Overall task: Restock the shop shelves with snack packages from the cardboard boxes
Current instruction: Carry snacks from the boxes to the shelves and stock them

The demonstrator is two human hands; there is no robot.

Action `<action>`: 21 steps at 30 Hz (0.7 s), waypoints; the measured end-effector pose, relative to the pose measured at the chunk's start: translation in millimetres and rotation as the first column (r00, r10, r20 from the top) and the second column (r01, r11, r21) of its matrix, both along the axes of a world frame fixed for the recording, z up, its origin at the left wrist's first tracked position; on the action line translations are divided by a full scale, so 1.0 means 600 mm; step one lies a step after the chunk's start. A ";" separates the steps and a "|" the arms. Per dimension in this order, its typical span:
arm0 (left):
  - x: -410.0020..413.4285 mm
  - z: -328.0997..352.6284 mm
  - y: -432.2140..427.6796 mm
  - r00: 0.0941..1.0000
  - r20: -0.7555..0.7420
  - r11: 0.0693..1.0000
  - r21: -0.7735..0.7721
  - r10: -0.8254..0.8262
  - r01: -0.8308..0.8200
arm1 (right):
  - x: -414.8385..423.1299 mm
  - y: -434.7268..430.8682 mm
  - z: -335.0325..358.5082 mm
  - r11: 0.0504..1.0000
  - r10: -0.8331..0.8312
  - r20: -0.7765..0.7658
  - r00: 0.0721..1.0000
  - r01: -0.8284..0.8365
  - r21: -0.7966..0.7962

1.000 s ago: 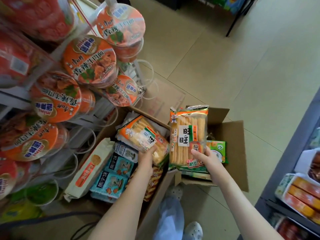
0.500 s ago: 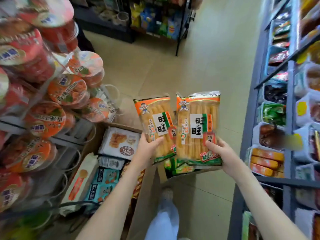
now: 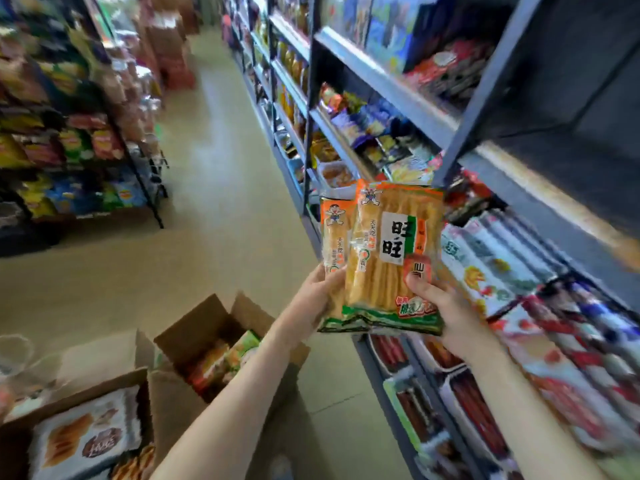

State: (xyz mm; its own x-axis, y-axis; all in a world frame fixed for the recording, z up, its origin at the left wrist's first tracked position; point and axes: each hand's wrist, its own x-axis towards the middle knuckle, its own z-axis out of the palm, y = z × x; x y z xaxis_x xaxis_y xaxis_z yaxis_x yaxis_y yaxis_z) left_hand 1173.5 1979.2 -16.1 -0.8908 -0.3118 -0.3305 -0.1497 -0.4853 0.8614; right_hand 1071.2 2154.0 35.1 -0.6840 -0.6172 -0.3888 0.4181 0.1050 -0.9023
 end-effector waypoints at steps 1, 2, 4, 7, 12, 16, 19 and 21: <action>-0.022 0.012 0.027 0.999 -0.023 0.999 -0.009 -0.045 0.044 | -0.006 0.033 0.015 0.998 -0.063 -0.038 0.997 0.063 -0.007; -0.044 0.027 0.054 0.996 -0.040 0.997 -0.013 -0.076 0.076 | -0.009 0.062 0.033 0.995 -0.103 -0.081 0.991 0.103 0.000; -0.079 0.053 0.095 0.985 -0.079 0.988 -0.028 -0.156 0.154 | -0.015 0.115 0.057 0.984 -0.174 -0.148 0.974 0.179 0.022; -0.120 0.078 0.139 0.940 -0.134 0.948 -0.100 -0.312 0.301 | -0.013 0.177 0.088 0.954 -0.293 -0.195 0.936 0.300 0.004; -0.176 0.124 0.205 0.844 -0.172 0.856 -0.208 -0.508 0.473 | 0.001 0.263 0.129 0.906 -0.419 -0.299 0.858 0.416 -0.076; -0.210 0.156 0.250 0.788 -0.217 0.815 -0.230 -0.576 0.532 | 0.004 0.310 0.148 0.873 -0.487 -0.234 0.841 0.479 -0.094; -0.228 0.175 0.268 0.754 -0.261 0.797 -0.225 -0.603 0.560 | 0.004 0.331 0.145 0.824 -0.566 -0.257 0.783 0.547 -0.146; -0.241 0.189 0.273 0.728 -0.262 0.772 -0.276 -0.634 0.573 | 0.000 0.340 0.152 0.820 -0.568 -0.310 0.762 0.559 -0.128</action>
State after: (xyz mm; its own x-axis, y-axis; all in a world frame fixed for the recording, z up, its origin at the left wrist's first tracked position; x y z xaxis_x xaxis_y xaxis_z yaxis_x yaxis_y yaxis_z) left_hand 1028.9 2143.2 97.4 -0.9515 0.3072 0.0142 -0.0618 -0.2364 0.9697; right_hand 1071.4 2358.1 126.4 -0.9933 -0.0878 -0.0754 0.0827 -0.0832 -0.9931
